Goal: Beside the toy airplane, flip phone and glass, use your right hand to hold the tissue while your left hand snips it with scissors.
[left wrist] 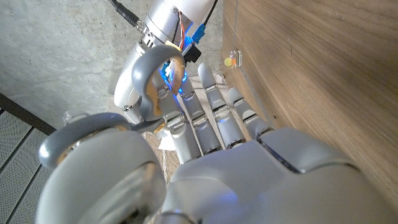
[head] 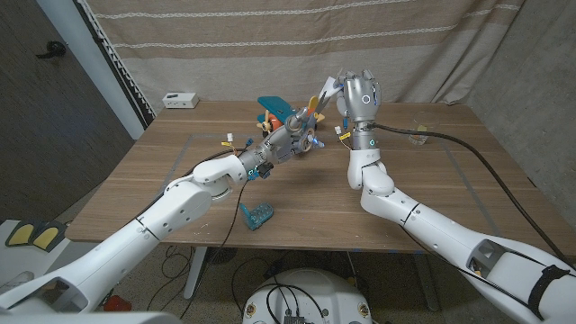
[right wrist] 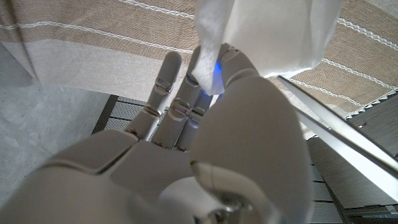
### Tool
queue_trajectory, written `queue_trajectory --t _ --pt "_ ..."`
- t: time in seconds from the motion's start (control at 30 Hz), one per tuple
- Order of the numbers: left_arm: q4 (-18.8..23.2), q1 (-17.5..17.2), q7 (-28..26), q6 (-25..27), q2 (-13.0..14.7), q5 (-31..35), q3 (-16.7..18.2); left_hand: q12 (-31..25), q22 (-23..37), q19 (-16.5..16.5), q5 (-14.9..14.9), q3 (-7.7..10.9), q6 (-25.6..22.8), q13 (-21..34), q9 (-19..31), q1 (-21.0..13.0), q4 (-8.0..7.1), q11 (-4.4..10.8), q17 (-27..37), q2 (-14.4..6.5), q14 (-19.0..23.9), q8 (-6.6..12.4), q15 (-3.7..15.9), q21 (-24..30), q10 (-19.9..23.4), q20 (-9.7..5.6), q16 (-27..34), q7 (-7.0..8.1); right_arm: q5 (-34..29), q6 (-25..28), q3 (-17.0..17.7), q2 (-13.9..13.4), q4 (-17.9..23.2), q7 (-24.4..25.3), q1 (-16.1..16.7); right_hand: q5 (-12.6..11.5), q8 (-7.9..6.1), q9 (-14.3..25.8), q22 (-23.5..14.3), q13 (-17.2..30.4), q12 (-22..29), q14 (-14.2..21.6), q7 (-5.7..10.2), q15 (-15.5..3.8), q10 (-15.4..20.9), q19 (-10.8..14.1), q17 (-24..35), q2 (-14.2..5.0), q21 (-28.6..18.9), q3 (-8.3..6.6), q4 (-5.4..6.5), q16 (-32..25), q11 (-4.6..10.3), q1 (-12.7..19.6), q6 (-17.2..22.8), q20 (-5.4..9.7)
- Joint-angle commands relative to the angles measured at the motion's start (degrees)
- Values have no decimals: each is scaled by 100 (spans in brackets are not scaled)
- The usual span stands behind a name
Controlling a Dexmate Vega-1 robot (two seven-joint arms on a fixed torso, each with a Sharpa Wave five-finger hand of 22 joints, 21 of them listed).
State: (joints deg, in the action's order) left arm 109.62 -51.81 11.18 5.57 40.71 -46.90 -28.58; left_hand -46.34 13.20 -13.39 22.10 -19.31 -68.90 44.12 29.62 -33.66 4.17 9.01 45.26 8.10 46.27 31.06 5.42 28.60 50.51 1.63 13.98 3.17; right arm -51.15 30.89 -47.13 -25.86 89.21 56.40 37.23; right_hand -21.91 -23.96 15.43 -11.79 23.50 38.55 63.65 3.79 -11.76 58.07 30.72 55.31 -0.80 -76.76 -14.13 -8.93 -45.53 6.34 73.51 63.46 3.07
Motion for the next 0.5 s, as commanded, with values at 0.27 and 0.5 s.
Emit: queue_trajectory --t 0.27,0.5 --pt "-46 -24 8 -97 -118 26 -73 -33 27 -42 55 -18 11 635 24 -73 -33 315 19 13 -8 -18 709 -20 317 -4 0 2 102 -20 59 -14 132 13 90 -225 -49 49 14 827 473 33 -22 -150 635 78 135 124 -10 -175 -4 48 37 -44 74 747" --pt "-65 -29 -37 -156 -171 71 -88 -42 28 -47 55 -19 11 646 20 -74 -36 316 21 14 -8 -23 709 -22 321 -1 0 -6 113 -37 93 -30 207 70 159 -298 -57 67 9 852 485 42 -16 -151 640 85 160 152 -17 -225 3 74 47 -79 67 748"
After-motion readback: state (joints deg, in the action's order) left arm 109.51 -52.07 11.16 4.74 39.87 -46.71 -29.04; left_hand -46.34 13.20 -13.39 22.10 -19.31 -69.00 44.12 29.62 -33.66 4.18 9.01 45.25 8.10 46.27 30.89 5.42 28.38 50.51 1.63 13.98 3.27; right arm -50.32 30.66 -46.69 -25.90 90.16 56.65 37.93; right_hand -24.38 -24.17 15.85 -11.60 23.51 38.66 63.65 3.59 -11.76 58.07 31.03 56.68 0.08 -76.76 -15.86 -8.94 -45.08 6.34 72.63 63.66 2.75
